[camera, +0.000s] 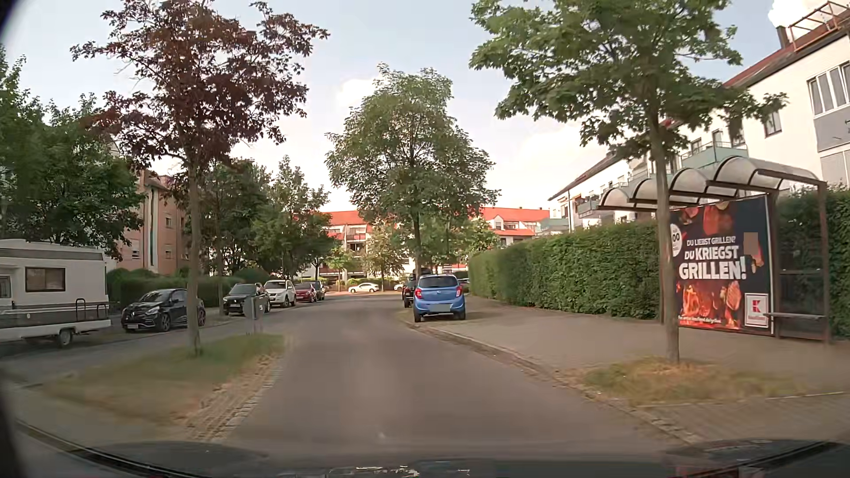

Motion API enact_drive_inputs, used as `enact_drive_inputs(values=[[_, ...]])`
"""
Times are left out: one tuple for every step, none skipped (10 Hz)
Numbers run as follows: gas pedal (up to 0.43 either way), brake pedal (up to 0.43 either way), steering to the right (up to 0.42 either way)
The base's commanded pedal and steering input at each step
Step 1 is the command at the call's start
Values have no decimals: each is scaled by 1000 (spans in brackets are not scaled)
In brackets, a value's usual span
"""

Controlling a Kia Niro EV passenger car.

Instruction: Follow the waypoints while adhering to traffic rules and regulations

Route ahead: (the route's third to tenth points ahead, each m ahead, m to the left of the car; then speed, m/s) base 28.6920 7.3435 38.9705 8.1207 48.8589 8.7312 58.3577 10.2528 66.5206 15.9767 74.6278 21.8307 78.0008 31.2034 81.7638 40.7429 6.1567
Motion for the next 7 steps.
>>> enact_drive_inputs(values=[[59,18,-97],[59,18,-97],[59,12,-95],[59,12,-94],[59,12,-94],[59,12,-94],[59,12,-94]])
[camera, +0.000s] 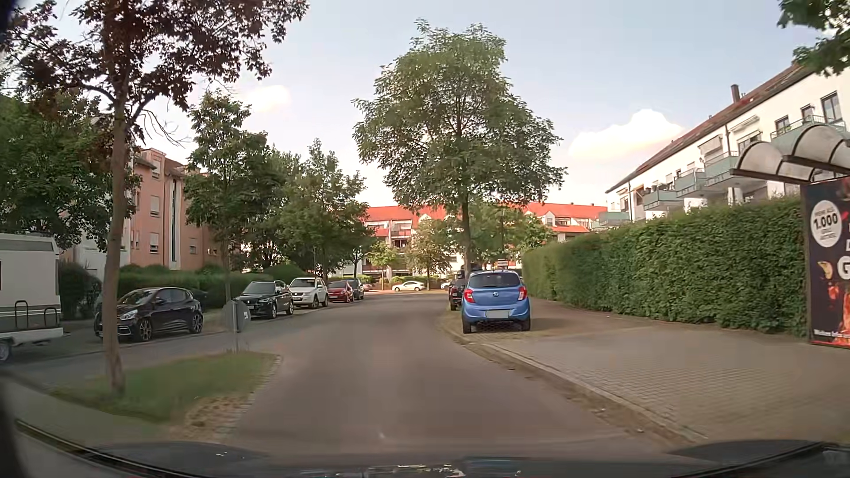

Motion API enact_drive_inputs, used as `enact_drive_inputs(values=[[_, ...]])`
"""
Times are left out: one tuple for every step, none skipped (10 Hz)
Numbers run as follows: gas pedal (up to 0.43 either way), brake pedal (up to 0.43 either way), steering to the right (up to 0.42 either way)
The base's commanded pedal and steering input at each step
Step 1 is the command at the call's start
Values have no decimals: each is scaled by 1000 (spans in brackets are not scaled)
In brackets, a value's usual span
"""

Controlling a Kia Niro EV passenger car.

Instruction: Follow the waypoints while adhering to traffic rules and regulations

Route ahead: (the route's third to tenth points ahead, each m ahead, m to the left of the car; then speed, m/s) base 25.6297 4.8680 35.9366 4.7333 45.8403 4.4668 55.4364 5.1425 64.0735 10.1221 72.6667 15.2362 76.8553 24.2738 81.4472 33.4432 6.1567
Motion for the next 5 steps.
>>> enact_drive_inputs(values=[[59,12,-93],[59,12,-90],[59,12,-90],[28,12,-90],[8,12,-88]])
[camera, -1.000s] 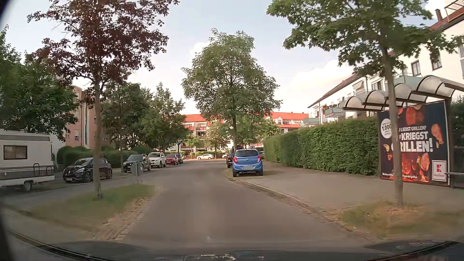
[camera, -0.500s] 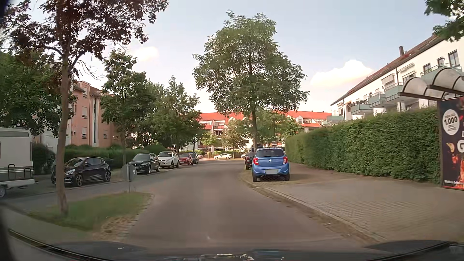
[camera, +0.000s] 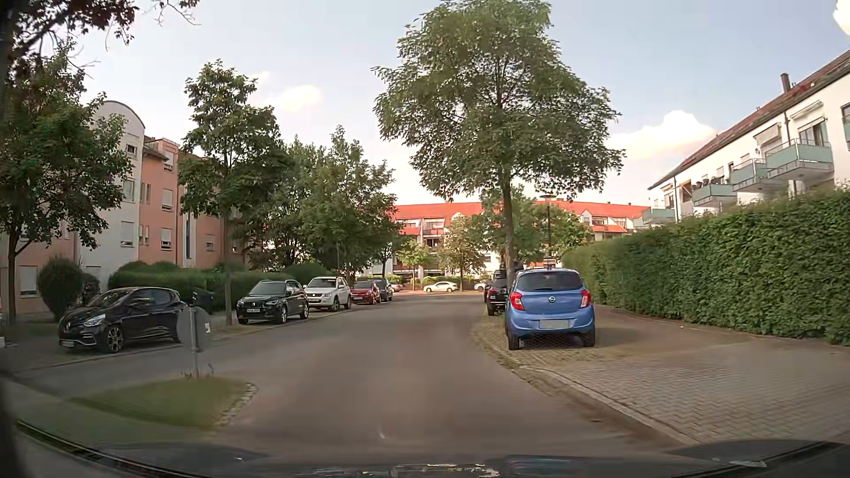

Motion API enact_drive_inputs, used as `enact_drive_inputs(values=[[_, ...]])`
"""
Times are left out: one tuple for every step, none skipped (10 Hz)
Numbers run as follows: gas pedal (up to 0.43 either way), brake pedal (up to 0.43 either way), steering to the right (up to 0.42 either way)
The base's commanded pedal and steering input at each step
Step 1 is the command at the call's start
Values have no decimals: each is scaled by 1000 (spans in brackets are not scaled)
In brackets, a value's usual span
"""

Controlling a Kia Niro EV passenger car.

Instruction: Follow the waypoints while adhering to traffic rules and regulations

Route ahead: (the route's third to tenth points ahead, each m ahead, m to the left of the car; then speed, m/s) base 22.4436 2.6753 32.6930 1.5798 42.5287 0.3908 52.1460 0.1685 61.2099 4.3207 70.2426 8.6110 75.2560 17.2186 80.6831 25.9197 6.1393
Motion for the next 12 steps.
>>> enact_drive_inputs(values=[[0,18,-85],[0,12,-76],[0,12,-69],[0,12,-64],[0,12,-57],[0,12,-50],[0,12,-47],[0,12,-38],[0,18,-20],[0,12,1],[0,12,15],[0,12,20]])
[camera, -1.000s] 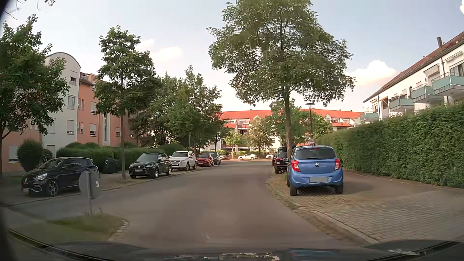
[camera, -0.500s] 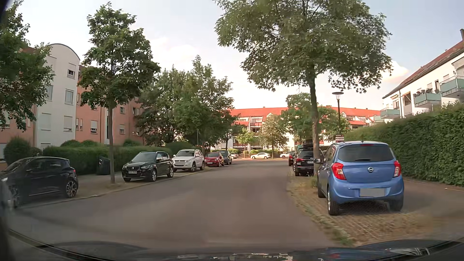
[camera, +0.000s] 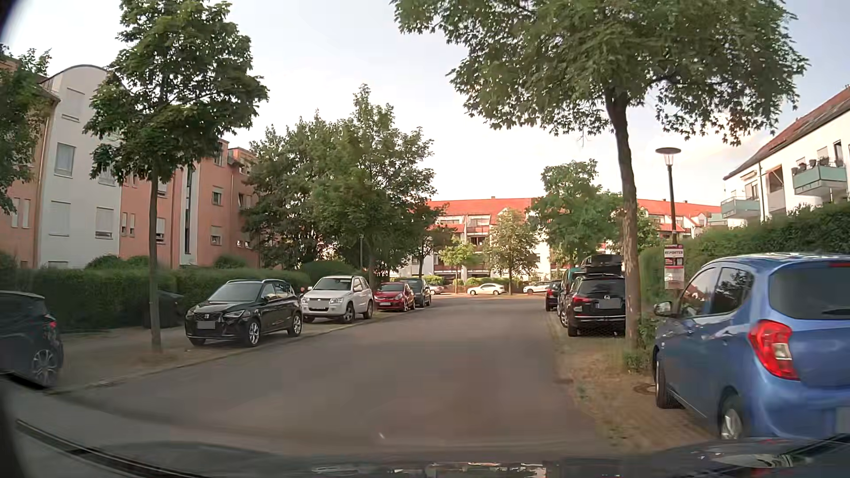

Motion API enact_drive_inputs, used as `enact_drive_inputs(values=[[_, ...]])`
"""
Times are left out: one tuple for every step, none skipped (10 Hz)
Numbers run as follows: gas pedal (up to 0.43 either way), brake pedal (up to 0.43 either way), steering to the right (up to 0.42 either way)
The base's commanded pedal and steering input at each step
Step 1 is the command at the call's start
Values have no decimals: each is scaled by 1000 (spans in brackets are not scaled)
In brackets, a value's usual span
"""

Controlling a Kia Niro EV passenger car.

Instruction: Follow the waypoints while adhering to traffic rules and regulations

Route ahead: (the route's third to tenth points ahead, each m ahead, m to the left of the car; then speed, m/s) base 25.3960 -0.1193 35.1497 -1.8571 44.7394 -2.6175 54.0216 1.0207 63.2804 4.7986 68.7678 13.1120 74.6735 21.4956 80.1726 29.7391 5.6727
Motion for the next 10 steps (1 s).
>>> enact_drive_inputs(values=[[0,12,20],[0,18,21],[0,18,24],[0,12,30],[8,12,33],[28,12,33],[28,12,34],[28,12,34],[28,12,36],[28,12,39]])
